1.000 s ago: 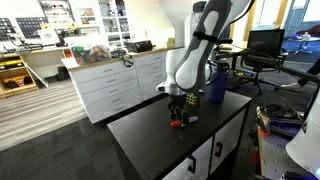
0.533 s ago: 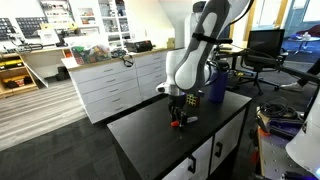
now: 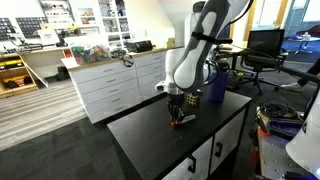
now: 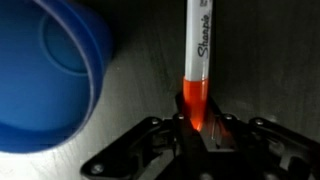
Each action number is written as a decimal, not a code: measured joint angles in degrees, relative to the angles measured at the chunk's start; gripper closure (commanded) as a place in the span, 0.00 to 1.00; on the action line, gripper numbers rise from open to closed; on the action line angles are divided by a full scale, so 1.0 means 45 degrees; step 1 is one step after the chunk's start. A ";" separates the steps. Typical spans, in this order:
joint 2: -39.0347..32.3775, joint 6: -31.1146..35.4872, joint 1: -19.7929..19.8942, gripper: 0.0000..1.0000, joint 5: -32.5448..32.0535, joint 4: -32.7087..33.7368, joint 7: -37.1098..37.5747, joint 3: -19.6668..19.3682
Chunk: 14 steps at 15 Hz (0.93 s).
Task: Put the pen in the cup
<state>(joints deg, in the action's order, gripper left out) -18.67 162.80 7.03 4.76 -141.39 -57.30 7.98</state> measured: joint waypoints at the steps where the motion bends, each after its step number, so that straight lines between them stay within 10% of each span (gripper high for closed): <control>1: 0.0000 0.0001 0.0000 0.93 0.0000 0.0000 0.0000 0.0001; 14: 0.0096 0.0009 -0.0034 0.94 -0.0059 0.0347 0.0560 -0.0003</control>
<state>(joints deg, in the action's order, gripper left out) -18.24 162.83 6.88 4.50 -139.83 -54.77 7.97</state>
